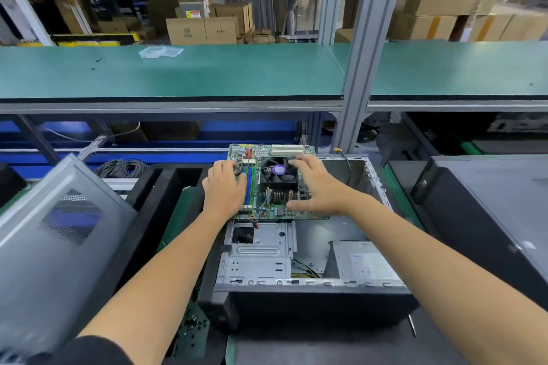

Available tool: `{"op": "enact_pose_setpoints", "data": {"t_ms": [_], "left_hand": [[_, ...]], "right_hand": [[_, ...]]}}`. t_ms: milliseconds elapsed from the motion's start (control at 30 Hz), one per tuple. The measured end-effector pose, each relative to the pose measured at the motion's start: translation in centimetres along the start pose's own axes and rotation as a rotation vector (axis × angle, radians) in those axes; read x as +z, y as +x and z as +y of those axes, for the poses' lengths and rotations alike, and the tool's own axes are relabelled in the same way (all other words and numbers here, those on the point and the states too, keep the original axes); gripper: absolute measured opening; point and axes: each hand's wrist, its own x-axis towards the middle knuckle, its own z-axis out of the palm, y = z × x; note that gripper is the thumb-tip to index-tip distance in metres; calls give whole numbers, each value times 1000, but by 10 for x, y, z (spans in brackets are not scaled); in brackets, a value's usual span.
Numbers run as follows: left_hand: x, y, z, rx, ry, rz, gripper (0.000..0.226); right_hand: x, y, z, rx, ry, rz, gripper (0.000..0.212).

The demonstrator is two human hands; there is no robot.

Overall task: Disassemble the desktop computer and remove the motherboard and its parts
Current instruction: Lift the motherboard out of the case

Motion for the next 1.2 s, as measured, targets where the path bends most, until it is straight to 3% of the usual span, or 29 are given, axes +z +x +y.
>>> {"op": "enact_pose_setpoints", "data": {"t_ms": [267,400,500,600,800,1033,1200], "left_hand": [[-26,-72,30,113,53,121,11],[-22,-119,38,88,86,103,12],[-22,-137,46,111,85,123,17],[-21,-146,52,63,-34,22,22],[-15,-152,48,133,98,-204,32],[-18,-151,49,376,189,-209,29],[-17,-151,49,363,158,-183,26]], "right_hand": [[23,-51,-19,-51,-108,87,80],[42,-85,-18,-4,-155,136,55],[57,-104,-12,80,-223,82,40],[67,-115,-6,182,-253,61,36],[73,-116,-11,251,-250,177,30],[73,-122,-18,226,-277,324,23],[72,-125,-20,202,-317,348,27]]}}
